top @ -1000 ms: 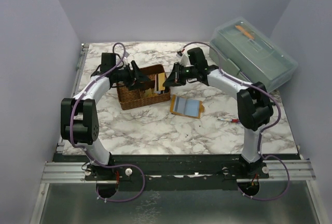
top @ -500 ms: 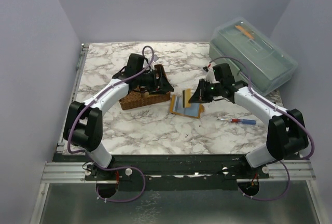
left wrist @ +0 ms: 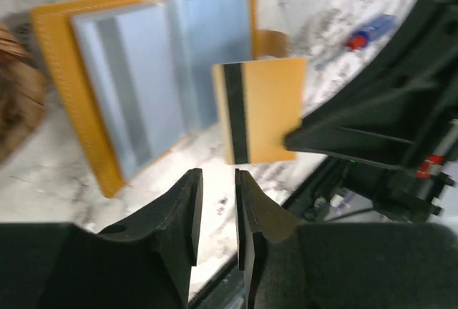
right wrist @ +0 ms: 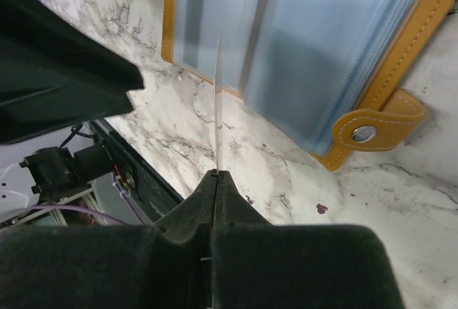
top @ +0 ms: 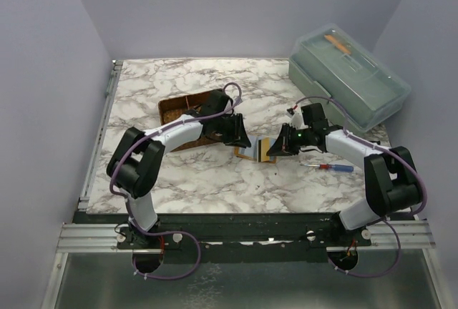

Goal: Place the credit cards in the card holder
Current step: Insert the credit card into the card holder.

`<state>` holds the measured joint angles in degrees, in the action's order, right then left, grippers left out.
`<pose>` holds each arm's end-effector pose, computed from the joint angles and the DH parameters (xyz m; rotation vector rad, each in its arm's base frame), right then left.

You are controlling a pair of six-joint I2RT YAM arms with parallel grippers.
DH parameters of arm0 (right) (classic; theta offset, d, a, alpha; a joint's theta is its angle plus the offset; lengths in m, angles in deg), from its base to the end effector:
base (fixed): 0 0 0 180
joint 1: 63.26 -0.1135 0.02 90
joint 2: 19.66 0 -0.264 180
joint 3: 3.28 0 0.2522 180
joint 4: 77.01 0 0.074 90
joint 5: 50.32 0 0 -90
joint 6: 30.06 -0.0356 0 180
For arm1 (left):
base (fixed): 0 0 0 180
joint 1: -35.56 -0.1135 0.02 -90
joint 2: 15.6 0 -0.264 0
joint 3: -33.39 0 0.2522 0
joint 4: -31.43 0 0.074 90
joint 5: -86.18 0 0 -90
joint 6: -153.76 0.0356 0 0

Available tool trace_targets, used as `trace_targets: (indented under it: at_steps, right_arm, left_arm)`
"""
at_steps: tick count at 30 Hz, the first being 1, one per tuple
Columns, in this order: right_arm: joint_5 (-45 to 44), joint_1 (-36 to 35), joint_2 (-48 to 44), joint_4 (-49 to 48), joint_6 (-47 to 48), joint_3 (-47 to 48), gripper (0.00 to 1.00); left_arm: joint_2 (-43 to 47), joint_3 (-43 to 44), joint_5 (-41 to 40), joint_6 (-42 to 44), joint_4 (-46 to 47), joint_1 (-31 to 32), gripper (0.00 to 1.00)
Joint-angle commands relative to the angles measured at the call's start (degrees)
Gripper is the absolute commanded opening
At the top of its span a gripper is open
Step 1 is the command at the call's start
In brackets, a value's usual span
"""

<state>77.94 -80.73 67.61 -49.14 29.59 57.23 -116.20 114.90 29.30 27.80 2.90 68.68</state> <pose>0.2716 0.1086 0.1805 0.0059 2.6226 1.1635 0.3050 -0.2222 0.2138 0.2343 2.5964 -1.2036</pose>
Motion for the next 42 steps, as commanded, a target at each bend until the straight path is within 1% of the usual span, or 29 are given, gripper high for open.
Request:
trace_targets:
  at_steps: [1,5,11,19,29,36,42]
  right_arm:
    - [4.3,1.1,1.7,-4.3,1.1,-1.4,0.00]
    - [7.0,1.8,3.6,-6.8,0.8,-2.0,0.00]
    - [8.2,2.4,6.8,-9.1,0.7,-1.7,0.00]
    - [9.0,3.4,10.6,-10.5,-0.1,-1.7,0.00]
    - [9.9,3.7,14.5,-12.6,-1.1,-1.2,0.00]
    - [10.4,3.8,17.7,-13.6,-1.9,0.6,0.00]
    - [9.8,3.9,19.3,-13.6,-1.5,3.2,0.00]
  left_arm:
    - [-3.6,1.5,-6.4,0.5,0.3,0.7,0.27]
    - [-5.6,1.5,-9.8,0.3,0.2,1.0,0.22]
    - [-7.3,0.5,-13.6,-0.7,-0.2,1.2,0.15]
    - [-7.7,-0.5,-15.9,-0.5,-1.3,1.2,0.14]
    - [-8.8,-0.2,-16.0,-0.1,-2.3,1.7,0.12]
    - [-9.6,0.2,-16.4,0.4,-3.1,2.3,0.10]
    - [-10.3,0.5,-18.2,0.9,-4.2,3.4,0.10]
